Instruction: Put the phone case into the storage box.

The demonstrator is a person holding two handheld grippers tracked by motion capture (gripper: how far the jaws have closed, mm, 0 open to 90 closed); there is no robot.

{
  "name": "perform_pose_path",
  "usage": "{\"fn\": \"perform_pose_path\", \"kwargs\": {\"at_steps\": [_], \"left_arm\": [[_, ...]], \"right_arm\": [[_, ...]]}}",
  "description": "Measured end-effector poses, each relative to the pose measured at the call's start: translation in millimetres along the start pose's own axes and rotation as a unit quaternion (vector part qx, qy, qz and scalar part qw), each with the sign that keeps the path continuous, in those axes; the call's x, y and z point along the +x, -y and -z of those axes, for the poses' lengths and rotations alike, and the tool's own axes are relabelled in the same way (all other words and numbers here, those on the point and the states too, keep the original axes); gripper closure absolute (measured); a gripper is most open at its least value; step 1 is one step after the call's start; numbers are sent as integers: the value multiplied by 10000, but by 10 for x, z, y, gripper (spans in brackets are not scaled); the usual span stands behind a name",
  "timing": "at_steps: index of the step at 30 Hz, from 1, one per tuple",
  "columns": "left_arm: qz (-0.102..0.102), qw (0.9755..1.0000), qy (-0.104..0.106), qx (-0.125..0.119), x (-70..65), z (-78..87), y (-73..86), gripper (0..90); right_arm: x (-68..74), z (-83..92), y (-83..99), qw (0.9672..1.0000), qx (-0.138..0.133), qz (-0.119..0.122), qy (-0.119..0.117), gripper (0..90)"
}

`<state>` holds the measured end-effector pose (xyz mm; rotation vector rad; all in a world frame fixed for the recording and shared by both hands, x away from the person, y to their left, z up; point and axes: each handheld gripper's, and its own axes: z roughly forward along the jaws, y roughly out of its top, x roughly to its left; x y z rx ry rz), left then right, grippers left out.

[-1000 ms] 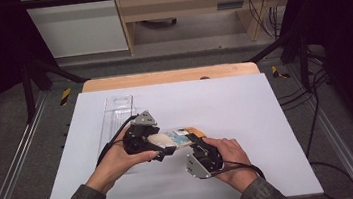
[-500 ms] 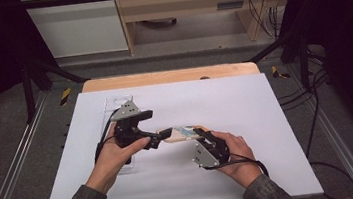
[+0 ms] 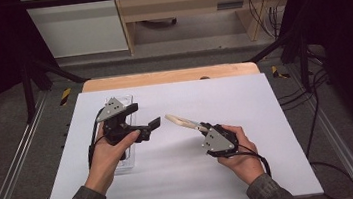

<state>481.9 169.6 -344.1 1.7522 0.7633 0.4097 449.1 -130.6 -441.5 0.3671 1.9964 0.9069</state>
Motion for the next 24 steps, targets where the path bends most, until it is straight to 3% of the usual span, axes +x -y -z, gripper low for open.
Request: {"fn": "perform_pose_path", "kwargs": {"at_steps": [5,9,13,17,24], "left_arm": [[7,9999,-34,-162,-12,3,11,23],[-10,9999,-45,-143,-33,-26,13,23],[-11,9999,-28,-145,-67,-68,25,23],[4,9999,-50,-163,-94,-106,44,23],[-100,9999,-95,-104,-166,-164,94,23]], "right_arm": [[-57,-5,38,9983,-110,-576,-50,796],[-99,-3,49,9941,-216,-1059,-102,796],[-138,-2,51,9866,-352,-1582,-197,796],[-173,-6,46,9761,-519,-2088,-307,795],[-211,0,24,9611,-736,-2642,-338,795]]}}
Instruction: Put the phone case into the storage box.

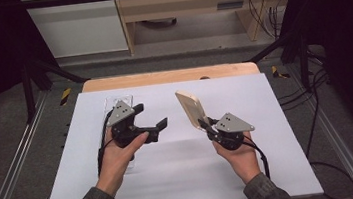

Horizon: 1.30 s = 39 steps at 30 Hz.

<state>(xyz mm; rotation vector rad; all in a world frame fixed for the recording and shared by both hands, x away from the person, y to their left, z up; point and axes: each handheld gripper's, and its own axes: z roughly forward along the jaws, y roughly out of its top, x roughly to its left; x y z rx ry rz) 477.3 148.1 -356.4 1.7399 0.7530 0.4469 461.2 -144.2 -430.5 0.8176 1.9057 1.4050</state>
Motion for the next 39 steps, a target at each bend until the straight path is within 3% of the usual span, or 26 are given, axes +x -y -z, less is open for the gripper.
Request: {"fn": "perform_pose_path", "kwargs": {"at_steps": [6,11,14,24,28,33,39], "left_arm": [[-21,9999,130,-47,-78,-46,18,23],[152,9997,166,-82,-112,-93,39,23],[145,9997,147,-88,-119,-122,45,24],[211,9994,214,-157,-189,-178,41,22],[379,9988,250,-186,-196,-221,44,20],[391,9988,239,-190,-211,-260,50,20],[412,9986,246,-218,-238,-284,52,20]], "right_arm": [[16,-3,-27,9995,-177,-240,-56,795],[47,-29,-23,9990,-219,-376,-126,795],[84,-50,-19,9984,-235,-466,-219,796],[184,-106,-14,9976,-237,-502,-404,795],[221,-125,-8,9975,-220,-490,-467,795],[278,-155,17,9978,-159,-374,-531,795],[342,-191,41,9974,-148,-399,-588,795]]}}
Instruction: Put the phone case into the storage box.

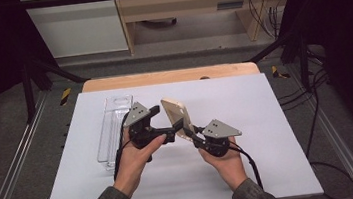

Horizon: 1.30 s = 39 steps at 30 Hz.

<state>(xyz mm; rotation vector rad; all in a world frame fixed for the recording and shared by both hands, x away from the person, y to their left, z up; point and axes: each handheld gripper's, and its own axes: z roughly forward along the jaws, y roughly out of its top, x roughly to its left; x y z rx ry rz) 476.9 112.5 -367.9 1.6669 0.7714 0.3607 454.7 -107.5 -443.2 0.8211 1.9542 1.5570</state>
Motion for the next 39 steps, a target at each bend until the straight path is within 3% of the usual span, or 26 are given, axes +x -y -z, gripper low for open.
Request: {"fn": "perform_pose_path", "kwargs": {"at_steps": [25,39], "left_arm": [[207,9996,-164,-38,-6,-79,17,25],[213,9994,-279,-58,-2,-59,8,94]], "right_arm": [[124,-57,23,9998,1,-46,-198,795],[134,-69,20,9998,27,-44,-199,794]]}}
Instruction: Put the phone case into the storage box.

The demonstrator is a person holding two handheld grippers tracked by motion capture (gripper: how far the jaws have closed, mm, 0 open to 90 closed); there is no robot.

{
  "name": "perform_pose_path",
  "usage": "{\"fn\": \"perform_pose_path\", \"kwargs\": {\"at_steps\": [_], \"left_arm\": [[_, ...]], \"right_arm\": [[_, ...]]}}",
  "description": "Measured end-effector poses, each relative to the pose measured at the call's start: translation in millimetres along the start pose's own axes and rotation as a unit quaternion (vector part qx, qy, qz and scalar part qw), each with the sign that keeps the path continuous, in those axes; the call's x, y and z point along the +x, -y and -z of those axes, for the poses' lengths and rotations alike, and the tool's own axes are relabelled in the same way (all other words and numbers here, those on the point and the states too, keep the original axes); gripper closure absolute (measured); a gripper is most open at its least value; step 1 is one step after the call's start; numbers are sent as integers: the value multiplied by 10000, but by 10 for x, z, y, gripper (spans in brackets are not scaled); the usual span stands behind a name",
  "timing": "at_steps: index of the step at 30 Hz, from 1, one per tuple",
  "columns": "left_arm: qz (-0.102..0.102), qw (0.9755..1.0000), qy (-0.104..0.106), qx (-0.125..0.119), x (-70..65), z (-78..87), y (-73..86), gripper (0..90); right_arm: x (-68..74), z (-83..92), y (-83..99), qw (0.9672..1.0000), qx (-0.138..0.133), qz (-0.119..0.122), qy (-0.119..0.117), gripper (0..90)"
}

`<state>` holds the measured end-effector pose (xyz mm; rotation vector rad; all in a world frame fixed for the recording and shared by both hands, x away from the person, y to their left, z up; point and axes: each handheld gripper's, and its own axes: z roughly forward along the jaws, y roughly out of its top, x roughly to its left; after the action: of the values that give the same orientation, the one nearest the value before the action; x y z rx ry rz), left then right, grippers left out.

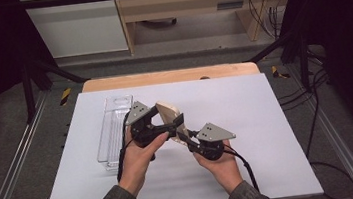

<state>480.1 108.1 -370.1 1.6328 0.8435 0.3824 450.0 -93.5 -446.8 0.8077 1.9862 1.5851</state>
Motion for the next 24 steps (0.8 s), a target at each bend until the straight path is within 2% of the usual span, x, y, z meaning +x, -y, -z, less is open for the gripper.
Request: {"fn": "perform_pose_path", "kwargs": {"at_steps": [6,17,20,22,24], "left_arm": [[5,10000,-39,65,-2,21,-7,103],[-202,9997,-94,48,-47,76,-28,110],[-213,9997,-94,18,-50,85,-30,111],[-390,9991,-176,4,-65,96,-33,110],[-385,9991,-157,-31,-72,110,-33,110]], "right_arm": [[12,-11,7,10000,25,8,-7,793],[41,-10,-35,10000,42,6,-13,779],[53,3,-50,9999,66,-52,56,684],[55,16,-61,9999,61,-69,108,617],[54,30,-66,9998,111,-58,159,539]]}}
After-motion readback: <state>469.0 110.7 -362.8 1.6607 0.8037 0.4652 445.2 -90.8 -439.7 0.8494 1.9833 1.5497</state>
